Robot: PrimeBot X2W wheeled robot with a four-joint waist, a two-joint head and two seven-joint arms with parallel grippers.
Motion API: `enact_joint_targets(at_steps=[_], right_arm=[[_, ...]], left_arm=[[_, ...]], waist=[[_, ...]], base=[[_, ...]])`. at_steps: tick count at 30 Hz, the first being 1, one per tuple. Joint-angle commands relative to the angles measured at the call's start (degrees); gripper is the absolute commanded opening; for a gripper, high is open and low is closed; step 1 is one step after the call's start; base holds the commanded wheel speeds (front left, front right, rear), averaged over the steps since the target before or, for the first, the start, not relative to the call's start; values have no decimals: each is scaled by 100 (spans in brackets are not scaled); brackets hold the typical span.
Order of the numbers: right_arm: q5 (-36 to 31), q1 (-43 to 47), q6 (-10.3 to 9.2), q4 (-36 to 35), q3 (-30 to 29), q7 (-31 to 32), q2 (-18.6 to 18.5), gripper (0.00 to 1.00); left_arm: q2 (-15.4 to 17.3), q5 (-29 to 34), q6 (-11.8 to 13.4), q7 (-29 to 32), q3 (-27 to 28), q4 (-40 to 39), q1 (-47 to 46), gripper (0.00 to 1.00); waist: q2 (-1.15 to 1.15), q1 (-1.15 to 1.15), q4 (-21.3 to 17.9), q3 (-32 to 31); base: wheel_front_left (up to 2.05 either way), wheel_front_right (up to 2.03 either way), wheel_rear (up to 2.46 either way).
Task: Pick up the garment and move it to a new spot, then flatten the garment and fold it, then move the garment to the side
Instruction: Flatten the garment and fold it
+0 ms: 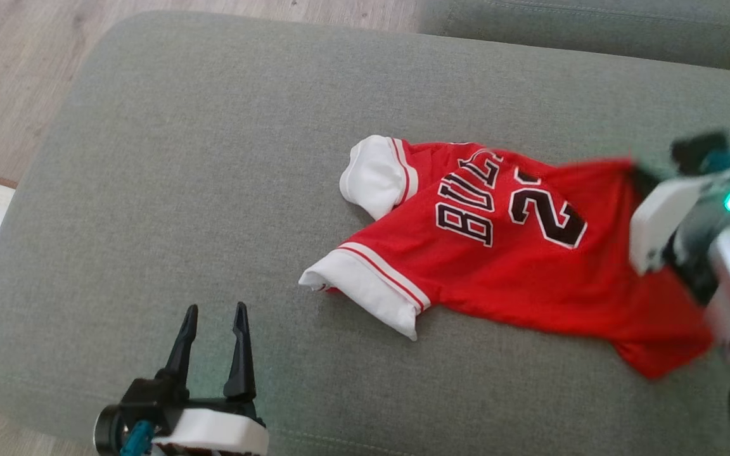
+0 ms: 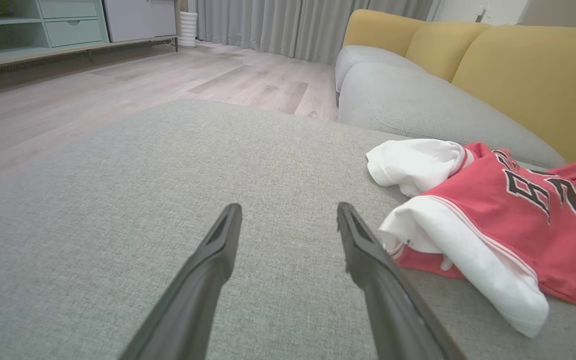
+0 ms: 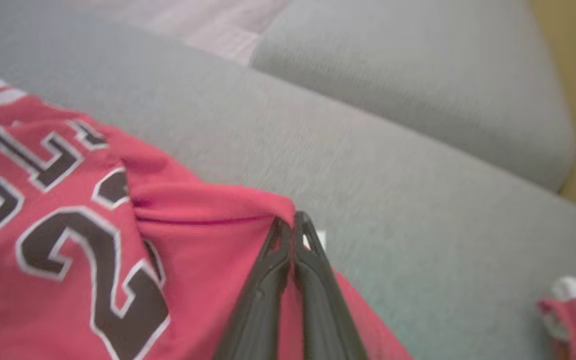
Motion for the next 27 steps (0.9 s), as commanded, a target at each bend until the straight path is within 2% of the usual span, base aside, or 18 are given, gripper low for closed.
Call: enact_joint_targets(at_steps=[1, 5, 10, 15, 18, 19, 20, 21, 27], right_arm=[[-256, -329, 20, -53, -100, -184, -126, 0], [-711, -631, 20, 200, -466, -413, -1, 0], [-1029, -792, 20, 435, -643, -528, 137, 0], [-1559, -1030, 20, 690, -1101, -989, 193, 0], [-1737, -1100, 20, 932, -1347, -1042, 385, 0], [-1783, -1106, 20, 1007, -1401, -1052, 452, 40], [-1829, -1103, 20, 1080, -1445, -1062, 513, 95], [-1876, -1098, 20, 1132, -1486, -1105, 563, 100], [-2045, -1025, 20, 1305, -1624, -1465, 838, 100]], left_arm=[[-11, 61, -15, -60, 220, -136, -226, 100], [-48, 87, -39, -60, 234, -129, -236, 100], [-76, 115, -67, -61, 241, -101, -238, 100], [-107, 163, -107, -61, 238, -82, -256, 100], [-118, 195, -127, -61, 234, -59, -257, 100], [-121, 202, -131, -61, 237, -51, -252, 100], [-122, 208, -135, -61, 239, -43, -244, 100], [-124, 214, -137, -61, 242, -36, -236, 100], [-113, 230, -133, -61, 264, -22, -161, 100]], waist=[[0, -1, 15, 7], [0, -1, 48, 26], [0, -1, 79, 38], [0, -1, 113, 60], [0, -1, 120, 46], [0, -1, 118, 36], [0, -1, 115, 22], [0, -1, 107, 8], [0, -1, -30, -108]], base=[[0, 0, 0], [0, 0, 0], [0, 0, 0], [0, 0, 0], [0, 0, 0], [0, 0, 0], [0, 0, 0], [0, 0, 0], [0, 0, 0]])
